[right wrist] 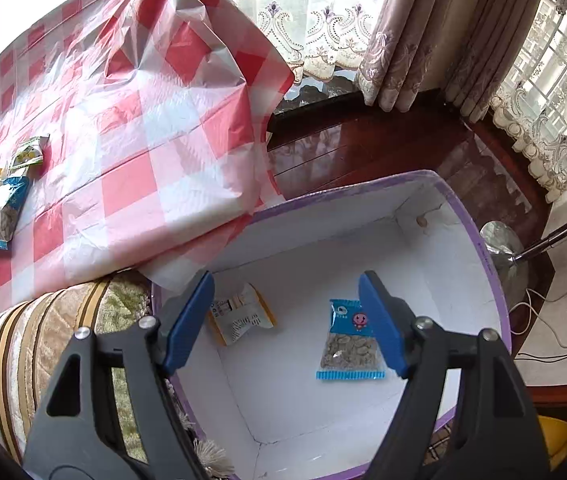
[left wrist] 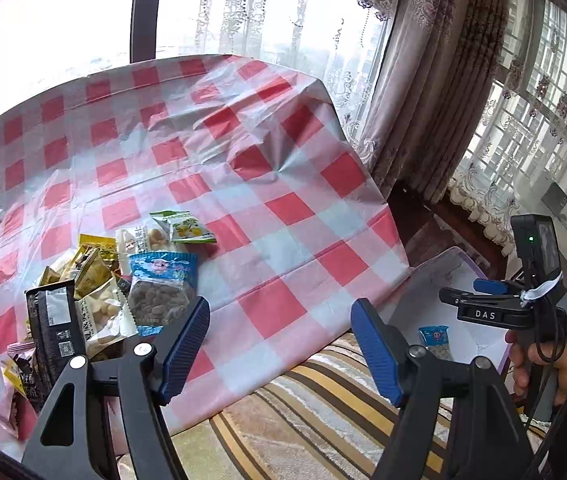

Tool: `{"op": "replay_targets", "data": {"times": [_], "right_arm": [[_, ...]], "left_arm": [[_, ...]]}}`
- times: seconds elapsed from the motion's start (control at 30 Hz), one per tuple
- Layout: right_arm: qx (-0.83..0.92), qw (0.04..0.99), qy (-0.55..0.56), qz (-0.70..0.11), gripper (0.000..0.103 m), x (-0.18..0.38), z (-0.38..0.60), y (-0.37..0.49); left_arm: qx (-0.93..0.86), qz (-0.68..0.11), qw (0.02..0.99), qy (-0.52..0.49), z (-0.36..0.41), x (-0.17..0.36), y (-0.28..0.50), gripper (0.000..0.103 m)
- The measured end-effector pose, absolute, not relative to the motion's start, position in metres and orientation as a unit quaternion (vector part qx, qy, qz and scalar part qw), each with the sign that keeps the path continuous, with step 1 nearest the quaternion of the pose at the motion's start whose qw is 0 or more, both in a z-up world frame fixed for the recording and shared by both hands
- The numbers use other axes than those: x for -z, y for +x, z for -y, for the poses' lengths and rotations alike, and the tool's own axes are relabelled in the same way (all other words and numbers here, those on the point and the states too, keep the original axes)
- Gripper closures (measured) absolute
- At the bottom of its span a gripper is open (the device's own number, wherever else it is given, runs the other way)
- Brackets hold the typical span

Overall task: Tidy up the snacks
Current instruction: 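Drop the white-and-orange chip bag into the box with the left tool, then grasp the pink bar with the left tool while the right tool grasps another blue bag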

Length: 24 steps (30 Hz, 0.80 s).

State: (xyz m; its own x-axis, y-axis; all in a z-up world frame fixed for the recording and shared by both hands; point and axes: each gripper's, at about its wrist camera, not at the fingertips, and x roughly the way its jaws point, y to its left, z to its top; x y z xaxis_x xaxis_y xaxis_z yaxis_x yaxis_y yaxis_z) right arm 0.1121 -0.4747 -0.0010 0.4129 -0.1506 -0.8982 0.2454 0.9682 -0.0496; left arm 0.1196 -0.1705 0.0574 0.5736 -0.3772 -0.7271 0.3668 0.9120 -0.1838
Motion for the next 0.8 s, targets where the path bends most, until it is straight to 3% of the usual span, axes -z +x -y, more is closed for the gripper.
{"op": "replay_targets", "data": {"times": [0.33, 0.43, 0.8], "right_arm": [[0.018, 0.848, 0.096, -0.52, 0.023, -0.011, 0.394, 0.145], [-0.023, 0.848, 0.066, -0.525, 0.023, -0.01, 0.351, 0.152], [-0.09, 0.842, 0.011, -0.532, 0.023, -0.001, 0.259, 0.17]], "left_arm": [[0.049, -0.421, 0.897, -0.126, 0.007, -0.044, 0.095, 0.03], [0.017, -0.435, 0.89, -0.138, -0.03, -0.034, 0.086, 0.03], [-0.034, -0.504, 0.853, -0.133, -0.099, 0.007, 0.088, 0.034]]}}
